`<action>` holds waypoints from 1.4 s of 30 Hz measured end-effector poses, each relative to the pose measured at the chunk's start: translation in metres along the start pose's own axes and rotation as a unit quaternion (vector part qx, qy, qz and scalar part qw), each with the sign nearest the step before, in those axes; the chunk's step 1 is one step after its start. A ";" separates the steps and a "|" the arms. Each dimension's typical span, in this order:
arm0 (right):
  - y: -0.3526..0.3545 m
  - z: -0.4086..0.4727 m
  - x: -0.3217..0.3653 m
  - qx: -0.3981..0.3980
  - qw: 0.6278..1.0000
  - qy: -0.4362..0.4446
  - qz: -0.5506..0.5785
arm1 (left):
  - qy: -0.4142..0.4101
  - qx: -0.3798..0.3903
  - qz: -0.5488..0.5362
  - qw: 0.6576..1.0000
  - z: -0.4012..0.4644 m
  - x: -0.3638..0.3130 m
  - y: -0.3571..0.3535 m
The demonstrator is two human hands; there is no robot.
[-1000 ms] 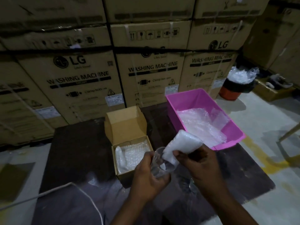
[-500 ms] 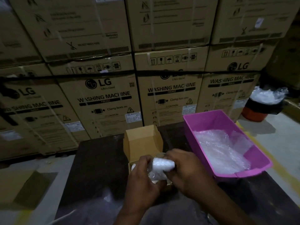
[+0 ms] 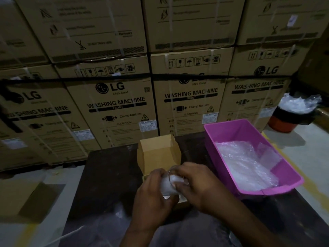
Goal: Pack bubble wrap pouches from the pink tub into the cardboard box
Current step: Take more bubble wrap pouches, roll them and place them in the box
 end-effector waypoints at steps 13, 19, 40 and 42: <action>-0.017 0.005 -0.030 0.010 0.996 -0.084 -0.012 | -0.028 -0.021 0.028 0.999 -0.004 0.012 0.003; -0.021 0.000 -0.020 -0.017 0.999 -0.020 -0.022 | -0.040 -0.039 0.016 0.998 -0.003 0.009 0.008; -0.024 0.063 -0.013 0.019 0.985 -0.059 0.163 | 0.164 0.038 -0.194 0.967 0.018 0.048 0.017; -0.031 0.085 -0.024 0.021 0.983 -0.079 0.164 | 0.181 0.074 -0.210 0.958 0.024 0.057 0.012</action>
Point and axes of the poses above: each hand's wrist, its own z-axis towards the middle knuckle, its own y-axis out of the back of the hand, x = y × z, the point moved 10 cm from there along z, towards the middle knuckle, and after that the axes turned 14 degrees about z, right-handed, at the moved point
